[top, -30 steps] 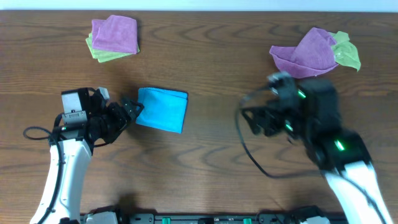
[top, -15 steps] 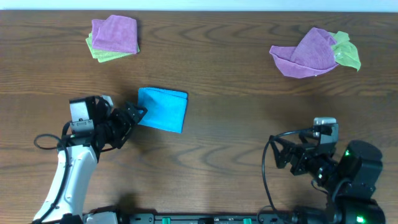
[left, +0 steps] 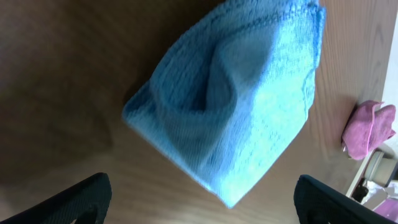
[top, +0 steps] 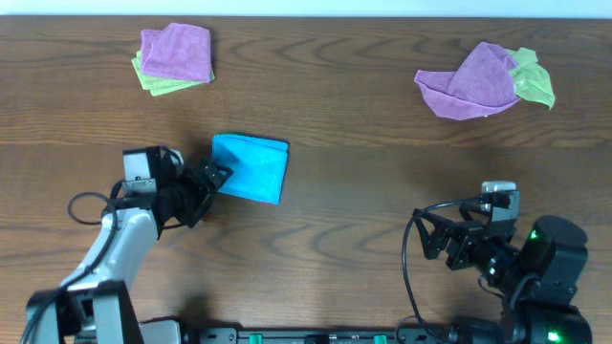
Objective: Fold the cloth
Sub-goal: 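Grasp the folded blue cloth's edge with the left gripper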
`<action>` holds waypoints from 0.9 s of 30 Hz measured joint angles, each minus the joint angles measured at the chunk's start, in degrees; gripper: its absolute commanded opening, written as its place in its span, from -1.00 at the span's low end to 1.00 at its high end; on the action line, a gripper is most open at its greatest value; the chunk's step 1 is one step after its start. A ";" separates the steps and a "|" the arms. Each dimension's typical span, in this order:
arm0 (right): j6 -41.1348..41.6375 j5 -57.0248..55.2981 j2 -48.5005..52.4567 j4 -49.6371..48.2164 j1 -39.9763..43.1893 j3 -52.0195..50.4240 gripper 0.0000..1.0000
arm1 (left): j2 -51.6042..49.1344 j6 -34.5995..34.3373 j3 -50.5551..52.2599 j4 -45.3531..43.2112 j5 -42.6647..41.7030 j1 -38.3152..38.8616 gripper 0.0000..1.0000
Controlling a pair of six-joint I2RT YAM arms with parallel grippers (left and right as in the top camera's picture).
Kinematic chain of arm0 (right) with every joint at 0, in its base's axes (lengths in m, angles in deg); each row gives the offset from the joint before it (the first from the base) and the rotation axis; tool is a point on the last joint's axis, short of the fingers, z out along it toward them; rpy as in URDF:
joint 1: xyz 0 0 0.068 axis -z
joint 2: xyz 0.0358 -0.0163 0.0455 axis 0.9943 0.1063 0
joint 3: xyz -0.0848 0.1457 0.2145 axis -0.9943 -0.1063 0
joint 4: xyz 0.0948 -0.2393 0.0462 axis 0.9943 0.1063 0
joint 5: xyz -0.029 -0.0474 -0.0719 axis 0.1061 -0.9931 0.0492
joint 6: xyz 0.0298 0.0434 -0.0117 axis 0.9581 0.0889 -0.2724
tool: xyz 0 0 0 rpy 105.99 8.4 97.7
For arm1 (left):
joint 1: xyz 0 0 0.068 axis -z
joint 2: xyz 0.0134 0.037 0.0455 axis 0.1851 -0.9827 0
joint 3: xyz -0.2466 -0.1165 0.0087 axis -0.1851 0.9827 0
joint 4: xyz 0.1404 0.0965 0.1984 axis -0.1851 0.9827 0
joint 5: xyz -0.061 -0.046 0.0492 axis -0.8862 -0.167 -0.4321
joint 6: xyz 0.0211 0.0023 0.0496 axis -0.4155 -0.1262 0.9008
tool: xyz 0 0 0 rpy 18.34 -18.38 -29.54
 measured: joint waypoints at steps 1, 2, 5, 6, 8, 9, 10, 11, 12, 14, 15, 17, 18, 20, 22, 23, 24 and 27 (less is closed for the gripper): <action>0.00 0.04 0.00 0.00 0.00 0.00 0.98 | -0.48 -0.28 0.02 -1.01 -0.02 0.09 0.90; -0.02 0.07 0.00 0.00 0.00 0.00 0.98 | -0.92 -0.59 0.04 -2.19 -0.02 0.15 0.90; 0.00 0.11 0.00 0.00 0.00 0.00 0.99 | -1.66 -1.18 0.02 -4.44 0.09 0.24 0.90; -0.02 0.13 0.00 0.00 0.00 0.00 0.98 | -2.34 -1.86 0.02 -5.25 0.22 0.26 0.90; 0.00 0.13 0.00 0.00 0.00 0.00 0.99 | -3.65 -2.38 0.02 -6.14 0.44 0.42 0.90; 0.00 0.13 0.00 0.02 0.00 0.00 0.99 | -4.42 -2.73 0.04 -6.58 0.50 0.59 0.90; 0.00 0.13 0.00 0.00 0.00 0.00 0.98 | -5.01 -3.10 0.04 -7.10 0.63 0.76 0.90; 0.00 0.13 0.00 0.02 0.00 0.00 0.99 | -5.60 -3.48 0.04 -7.78 0.57 0.98 0.90; 0.00 0.13 0.00 0.00 0.00 0.00 0.98 | -5.79 -3.74 0.04 -8.68 0.70 1.22 0.90; 0.00 0.13 0.00 0.02 0.00 0.00 0.98 | -6.38 -4.39 0.04 -10.40 0.76 1.81 0.92; 0.00 0.13 0.00 -0.02 0.00 0.00 0.98 | -6.58 -4.63 0.04 -11.02 0.81 1.95 0.93; 0.00 0.13 0.00 0.02 0.00 0.00 0.98 | -7.08 -5.07 0.04 -12.39 0.90 2.36 0.98; 0.00 0.13 0.00 0.00 0.00 0.00 0.99 | -7.15 -5.33 0.02 -12.81 1.09 2.58 0.99; 0.00 0.13 0.00 0.00 0.00 0.00 0.99 | -7.43 -6.32 -0.07 -13.53 1.51 3.19 0.89; -0.02 0.13 0.00 0.00 0.00 0.00 0.99 | -8.04 -6.86 -0.20 -14.38 1.92 3.76 0.82; -0.02 0.13 0.00 0.00 0.00 0.00 0.99 | -8.52 -7.06 -0.28 -15.15 1.90 4.07 0.79; -0.02 0.13 0.00 0.00 0.00 0.00 0.98 | -9.01 -7.23 -0.35 -15.91 1.92 4.35 0.73; 0.00 0.13 0.00 0.00 0.00 0.00 0.98 | -11.04 -7.98 -0.50 -18.69 2.47 5.49 -0.38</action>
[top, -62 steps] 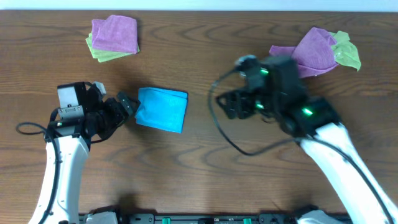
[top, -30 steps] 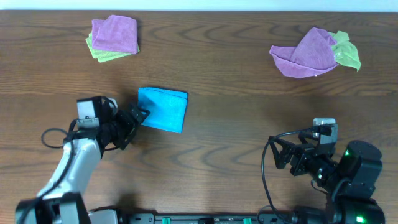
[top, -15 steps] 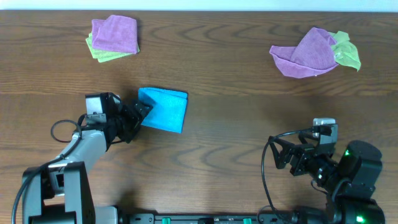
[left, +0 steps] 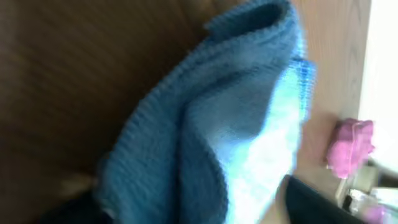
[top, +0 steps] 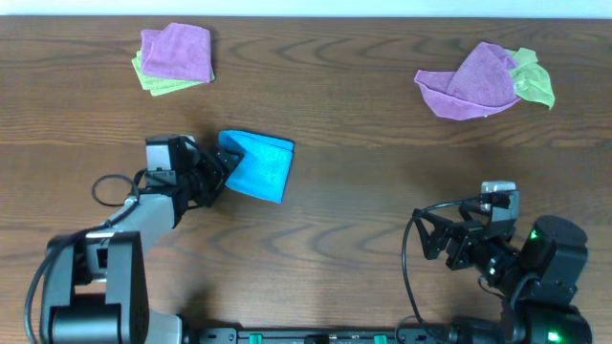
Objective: Fold the cloth
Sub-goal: 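Grasp the folded blue cloth's edge with the left gripper, then carry the folded blue cloth to the rear-left cloth pile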
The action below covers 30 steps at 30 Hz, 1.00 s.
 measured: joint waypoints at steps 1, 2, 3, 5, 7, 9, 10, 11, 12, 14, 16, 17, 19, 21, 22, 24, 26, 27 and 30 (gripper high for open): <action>0.00 0.00 0.00 0.00 0.00 0.00 0.99 | -1.16 0.13 0.00 -0.70 0.28 0.35 -0.47; 0.00 0.02 0.00 0.00 0.00 0.00 0.98 | -2.03 0.09 0.00 -1.25 0.57 0.55 -0.58; 0.00 0.02 0.00 0.00 0.00 0.00 0.99 | -3.08 -0.09 0.07 -2.03 0.68 0.79 -0.78; 0.00 0.00 0.00 -0.02 0.00 0.00 0.98 | -4.33 -0.11 0.13 -3.39 0.83 1.03 -0.88; 0.00 0.00 0.00 0.00 0.00 0.00 0.99 | -4.98 -0.02 0.20 -4.76 0.72 1.11 -0.88; -0.02 0.00 0.00 0.02 0.00 0.00 0.98 | -5.22 -0.07 0.26 -5.99 0.74 1.16 -0.88; 0.00 0.00 0.00 0.00 0.00 0.00 0.99 | -5.42 -0.11 0.28 -6.80 0.72 1.16 -0.88; 0.00 0.00 0.00 0.00 0.00 0.00 0.99 | -5.66 -0.13 0.26 -7.54 0.66 1.20 -0.88; 0.00 0.00 0.00 0.00 0.00 0.00 0.98 | -5.75 -0.28 0.24 -7.93 0.57 1.20 -0.88; 0.00 0.02 0.00 0.02 0.00 0.00 0.98 | -5.77 -0.85 -0.17 -8.07 0.15 1.20 -0.88; 0.00 0.00 0.00 0.00 0.00 0.00 0.98 | -5.77 -1.40 -2.38 -6.78 -0.81 1.20 -0.88; -0.02 0.02 0.00 0.00 0.00 0.00 0.99 | -5.73 -1.49 -4.57 -5.01 -1.16 1.22 -0.88; -0.02 0.02 0.00 0.00 0.00 0.00 0.98 | -5.64 -1.64 -9.16 -1.29 -1.25 1.31 -0.88; -0.02 0.00 0.00 -0.02 0.00 0.00 0.98 | -5.46 -1.62 -15.85 4.28 -1.20 1.31 -0.88; -0.02 0.02 0.00 0.02 0.00 -0.02 0.98 | -5.44 -1.38 -19.08 7.43 -0.83 1.31 -0.88; 0.00 0.00 0.04 0.02 0.00 -0.02 0.99 | -5.33 -0.79 -27.04 13.31 0.68 1.31 -0.88; 0.00 0.02 0.02 0.02 0.00 -0.02 0.98 | -5.29 0.37 -33.16 17.44 2.99 1.31 -0.89; 0.00 0.02 0.04 0.00 0.00 -0.02 0.98 | -5.27 0.68 -35.63 18.23 4.11 1.31 -0.88; 0.00 0.02 0.04 0.02 0.00 -0.04 0.99 | -5.01 1.84 -40.52 18.10 7.23 1.29 -0.88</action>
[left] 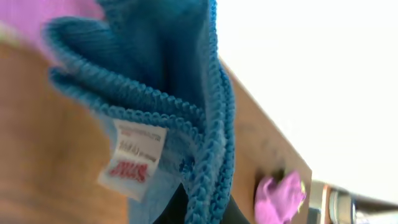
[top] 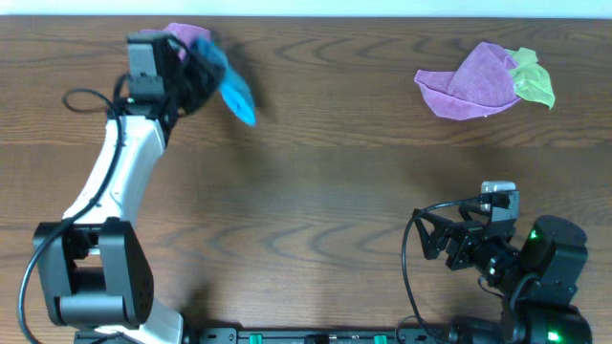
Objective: Fold the cloth
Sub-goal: 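Carry the folded blue cloth to the rear-left cloth pile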
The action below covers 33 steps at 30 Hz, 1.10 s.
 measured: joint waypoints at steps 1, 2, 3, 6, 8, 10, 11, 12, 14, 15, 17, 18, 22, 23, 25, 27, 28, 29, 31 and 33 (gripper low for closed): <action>0.00 -0.02 0.00 0.00 0.00 0.00 0.98 | 0.04 0.13 -0.87 -0.52 0.76 -0.07 -0.89; -0.02 0.00 0.00 0.00 0.00 0.00 0.99 | 0.04 0.26 -1.51 -1.25 1.33 -0.09 -0.88; -0.02 -0.02 0.00 0.00 0.00 0.00 0.98 | 0.02 0.33 -1.86 -2.01 1.81 -0.11 -0.89; -0.02 -0.02 0.00 0.00 0.00 0.00 0.99 | -0.98 0.52 -3.19 -4.87 2.80 -0.17 -0.89; -0.02 -0.02 0.02 0.00 0.00 0.00 0.99 | -3.41 0.52 -5.11 -6.91 3.32 -0.35 -0.88; 0.00 0.00 0.00 -0.02 0.00 0.00 0.98 | -5.95 0.59 -6.95 -7.76 3.65 -0.70 -0.88; -0.02 -0.02 0.00 0.00 0.00 0.00 0.99 | -7.37 0.72 -8.00 -8.15 3.74 -0.96 -0.88; -0.02 -0.02 0.02 0.00 0.00 0.00 0.99 | -9.14 0.76 -9.35 -8.33 3.89 -1.31 -0.88; 0.00 -0.02 0.00 -0.02 0.00 0.00 0.98 | -12.02 1.05 -11.89 -8.37 4.02 -2.05 -0.89; 0.00 0.00 0.00 0.00 0.00 0.00 0.99 | -13.31 1.16 -13.18 -8.39 4.04 -2.40 -0.88; -0.02 -0.02 0.00 0.00 0.00 0.00 0.99 | -16.37 1.44 -16.61 -8.37 4.02 -3.28 -0.89; 0.00 0.00 0.00 0.00 0.00 0.00 0.99 | -17.64 1.70 -18.14 -8.41 4.02 -3.69 -0.88; 0.00 0.00 0.00 -0.02 0.00 0.00 0.99 | -20.76 2.89 -22.77 -8.59 4.02 -4.83 -0.88; 0.00 0.00 0.00 0.00 0.00 0.00 0.98 | -21.31 2.93 -23.58 -8.66 4.00 -5.03 -0.88; -0.02 -0.02 0.00 -0.02 0.00 0.00 0.99 | -22.38 3.10 -24.87 -9.33 4.00 -5.29 -0.88; 0.00 -0.02 0.00 -0.02 0.00 0.00 0.99 | -23.32 3.15 -25.29 -10.38 4.00 -5.35 -0.89; 0.00 -0.02 0.00 0.00 0.00 0.00 0.99 | -23.67 3.15 -25.29 -10.64 4.02 -5.38 -0.88; 0.00 0.00 0.02 -0.02 0.00 0.00 0.98 | -24.00 3.19 -25.29 -10.91 4.02 -5.38 -0.88; 0.00 -0.02 0.00 0.00 0.00 0.00 0.99 | -24.72 3.56 -25.29 -11.04 4.00 -5.42 -0.88; 0.00 0.00 0.00 0.00 0.00 0.00 0.98 | -25.11 4.22 -25.29 -10.78 4.02 -5.49 -0.88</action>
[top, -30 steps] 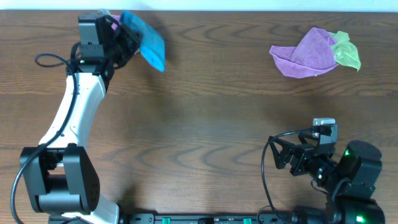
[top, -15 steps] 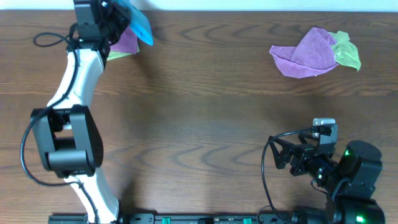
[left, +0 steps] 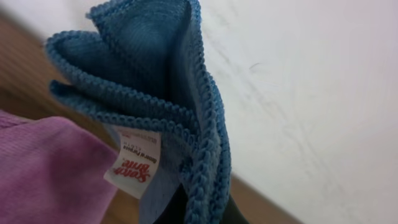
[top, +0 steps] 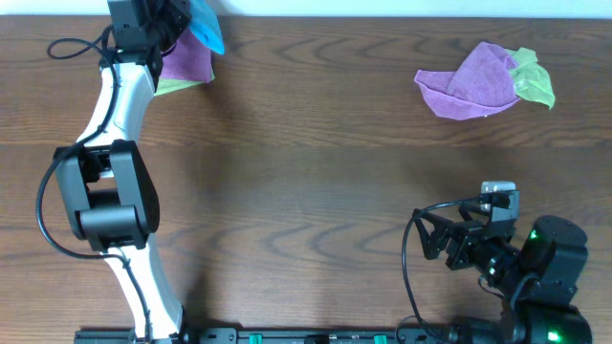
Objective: Fold the cloth
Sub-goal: 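Carry the folded blue cloth to the rear-left cloth pile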
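The folded blue cloth hangs above the table's far left corner, pinched in my left gripper, which is shut on it. In the left wrist view the blue cloth fills the middle, its layered edges up and a white tag showing. The left gripper clamps its lower edge, with dark fingers barely visible. Below it lies a folded purple cloth on a green one. My right gripper rests open near the front right, holding nothing.
A crumpled purple cloth with a green cloth beside it lies at the far right. The table's back edge meets a white wall just behind the held cloth.
My left gripper has carried the blue cloth farther back and a little left, from beside the purple-and-green stack to over its far edge. The right arm has not moved.
The folded blue cloth lay at mid-left with my left gripper open at its corner. Then the gripper was pressed into the cloth's edge. Then the cloth was held in the air near the far-left stack, and now it hangs over that stack's back edge.
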`<action>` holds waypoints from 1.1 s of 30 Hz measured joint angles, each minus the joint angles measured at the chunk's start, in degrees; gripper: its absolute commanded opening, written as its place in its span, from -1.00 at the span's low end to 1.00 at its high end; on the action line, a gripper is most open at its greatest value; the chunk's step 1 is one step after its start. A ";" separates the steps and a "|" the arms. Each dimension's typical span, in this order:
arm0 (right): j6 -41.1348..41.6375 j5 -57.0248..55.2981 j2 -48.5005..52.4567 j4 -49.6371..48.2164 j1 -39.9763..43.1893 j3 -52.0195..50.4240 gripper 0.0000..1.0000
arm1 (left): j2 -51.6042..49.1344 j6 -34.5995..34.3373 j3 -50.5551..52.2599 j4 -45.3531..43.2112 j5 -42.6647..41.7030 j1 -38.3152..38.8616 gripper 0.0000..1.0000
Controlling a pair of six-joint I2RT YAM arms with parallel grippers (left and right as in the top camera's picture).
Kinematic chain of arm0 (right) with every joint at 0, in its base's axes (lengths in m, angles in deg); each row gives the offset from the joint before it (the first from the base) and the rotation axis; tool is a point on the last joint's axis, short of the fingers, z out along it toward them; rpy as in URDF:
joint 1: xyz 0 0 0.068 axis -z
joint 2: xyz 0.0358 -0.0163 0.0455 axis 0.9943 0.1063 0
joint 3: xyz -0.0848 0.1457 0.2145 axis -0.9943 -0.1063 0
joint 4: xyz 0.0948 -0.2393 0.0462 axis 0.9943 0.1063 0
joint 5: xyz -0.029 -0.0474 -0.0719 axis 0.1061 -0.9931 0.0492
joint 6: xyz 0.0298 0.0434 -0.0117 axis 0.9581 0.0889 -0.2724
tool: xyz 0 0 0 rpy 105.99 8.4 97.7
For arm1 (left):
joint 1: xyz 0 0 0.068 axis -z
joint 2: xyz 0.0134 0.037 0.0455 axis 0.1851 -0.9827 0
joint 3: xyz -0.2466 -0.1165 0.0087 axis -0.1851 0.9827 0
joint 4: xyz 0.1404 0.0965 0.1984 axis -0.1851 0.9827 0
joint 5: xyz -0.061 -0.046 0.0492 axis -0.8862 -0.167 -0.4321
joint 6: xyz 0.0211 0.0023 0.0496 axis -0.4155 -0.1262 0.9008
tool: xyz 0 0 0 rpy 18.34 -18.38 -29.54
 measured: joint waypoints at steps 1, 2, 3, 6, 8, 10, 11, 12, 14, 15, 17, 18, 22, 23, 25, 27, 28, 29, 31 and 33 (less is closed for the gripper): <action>0.00 -0.02 0.00 -0.02 0.00 0.00 0.98 | -0.09 0.28 0.00 0.66 0.00 -0.17 -0.88; 0.00 0.00 0.02 0.00 0.00 0.00 0.99 | -0.13 0.61 0.00 1.27 0.04 -0.35 -0.88; 0.00 -0.02 0.00 0.00 0.00 0.00 0.98 | -0.13 0.87 0.00 1.70 0.17 -0.55 -0.88; 0.00 -0.02 0.00 -0.02 0.00 0.00 0.98 | -0.20 1.95 0.00 2.67 0.68 -1.33 -0.88; 0.00 -0.02 0.00 0.00 0.00 0.00 0.98 | -0.44 2.40 0.00 3.54 1.07 -1.84 -0.88; -0.02 -0.02 0.00 -0.02 0.00 0.00 0.99 | -1.14 2.89 -0.02 4.35 1.49 -2.23 -0.88; 0.00 -0.02 0.00 0.00 0.00 0.00 0.98 | -1.66 3.04 -0.02 4.59 1.49 -2.43 -0.88; 0.00 0.00 0.00 0.00 0.00 0.00 0.98 | -2.27 3.17 -0.02 4.68 1.49 -2.56 -0.89; 0.00 0.00 0.00 0.00 0.00 0.00 0.99 | -3.85 3.21 -0.02 4.90 1.44 -2.80 -0.88; 0.00 -0.02 0.00 -0.02 0.00 0.00 0.99 | -4.61 3.23 -0.02 5.01 1.46 -2.89 -0.88; 0.00 -0.02 0.00 -0.02 0.00 0.00 0.98 | -5.95 3.34 -0.02 5.40 1.46 -3.04 -0.88; -0.02 0.00 0.00 0.00 0.00 0.00 0.98 | -6.47 3.39 -0.02 5.75 1.46 -3.13 -0.88; 0.00 -0.02 0.00 -0.02 0.00 0.00 0.99 | -6.91 3.45 -0.02 7.39 1.49 -3.58 -0.88; 0.00 0.00 0.00 0.00 0.00 0.00 0.98 | -6.88 3.52 -0.09 7.85 1.49 -3.76 -0.88; 0.00 -0.02 0.00 0.00 0.00 0.00 0.98 | -6.88 3.58 -0.11 9.09 1.51 -4.17 -0.88; 0.00 -0.02 0.00 0.00 0.00 0.00 0.98 | -6.88 3.61 -0.11 10.78 1.51 -4.74 -0.88; 0.00 0.00 0.00 0.00 0.00 0.00 0.99 | -6.88 3.63 -0.11 11.47 1.49 -5.05 -0.88; 0.00 -0.02 0.00 -0.02 0.00 0.00 0.98 | -6.88 3.82 -0.11 12.09 1.51 -5.38 -0.88; 0.00 -0.02 0.00 -0.02 0.00 0.00 0.98 | -6.88 4.48 -0.11 13.62 1.49 -6.08 -0.88; 0.00 -0.02 0.00 0.00 0.00 0.00 0.99 | -6.88 4.81 -0.11 14.80 1.49 -6.75 -0.88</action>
